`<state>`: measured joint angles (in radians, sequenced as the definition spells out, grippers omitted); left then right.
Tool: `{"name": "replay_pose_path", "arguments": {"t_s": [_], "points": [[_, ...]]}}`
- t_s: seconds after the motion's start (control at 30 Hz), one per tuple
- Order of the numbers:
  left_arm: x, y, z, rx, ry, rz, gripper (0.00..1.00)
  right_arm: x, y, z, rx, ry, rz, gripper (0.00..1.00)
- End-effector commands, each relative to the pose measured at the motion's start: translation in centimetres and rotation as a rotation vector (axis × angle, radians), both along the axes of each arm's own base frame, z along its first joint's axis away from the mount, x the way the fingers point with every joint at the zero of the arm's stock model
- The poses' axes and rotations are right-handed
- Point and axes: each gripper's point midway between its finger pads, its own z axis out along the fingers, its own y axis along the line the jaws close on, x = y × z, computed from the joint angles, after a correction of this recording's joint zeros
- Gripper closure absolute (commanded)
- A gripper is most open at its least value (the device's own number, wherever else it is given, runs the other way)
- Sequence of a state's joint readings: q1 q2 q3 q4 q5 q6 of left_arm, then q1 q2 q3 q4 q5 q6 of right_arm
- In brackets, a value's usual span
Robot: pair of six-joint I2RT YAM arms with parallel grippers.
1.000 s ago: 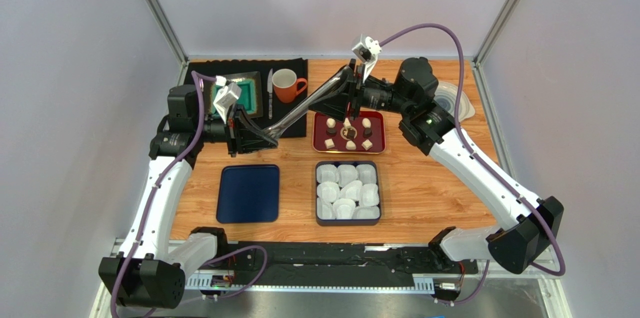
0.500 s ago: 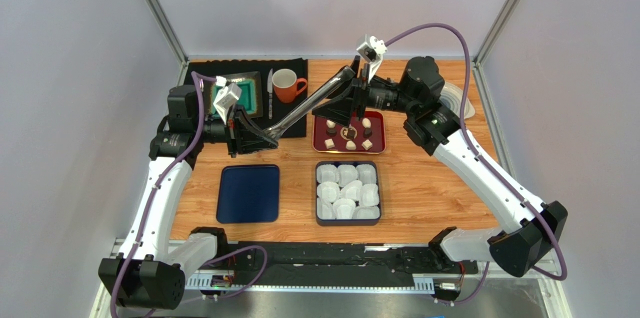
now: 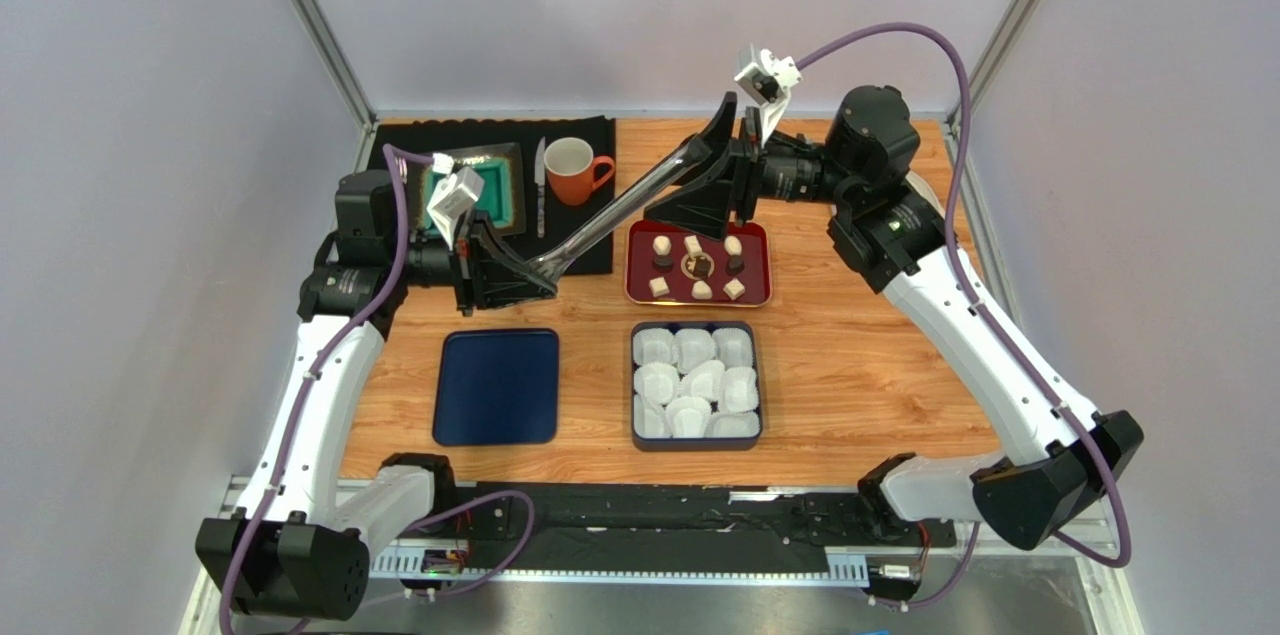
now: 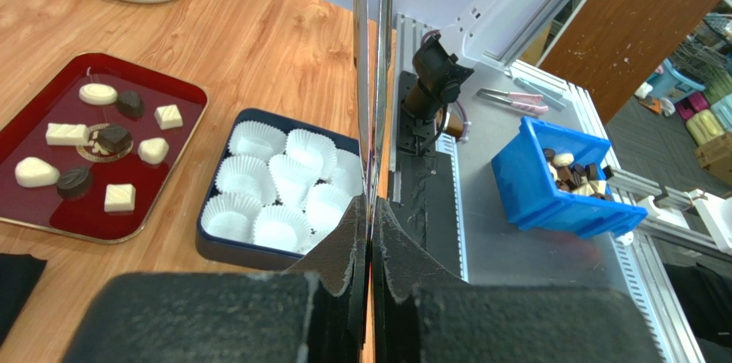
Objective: Pack the chocolate
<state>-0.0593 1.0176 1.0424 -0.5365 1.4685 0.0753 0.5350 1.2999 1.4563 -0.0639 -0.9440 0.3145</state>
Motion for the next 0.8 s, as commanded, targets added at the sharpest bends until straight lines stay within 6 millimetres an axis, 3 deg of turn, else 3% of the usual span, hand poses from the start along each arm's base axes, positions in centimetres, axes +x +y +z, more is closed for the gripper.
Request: {"name": "replay_pose_path", "arguments": {"t_s": [0.0, 0.17, 0.37, 0.77], "points": [[-5.1, 0.3, 3.5, -0.143, -0.05, -0.272, 0.97, -0.6, 0.4, 0.3, 0.002, 0.01, 0.064, 0.41], [-5.2, 0.2, 3.3, -0.142, -0.04, -0.274, 0.97, -0.4, 0.4, 0.6, -0.021, -0.005, 0.074, 0.5], [-5.3, 0.2, 2.9, -0.143, -0.028, -0.276, 0.96, 0.0, 0.0, 1.7, -0.033, -0.022, 0.083, 0.54], [-5.2, 0.2, 2.9, -0.143, -0.026, -0.276, 0.96, 0.3, 0.5, 0.5, -0.078, 0.035, 0.142, 0.7]]}}
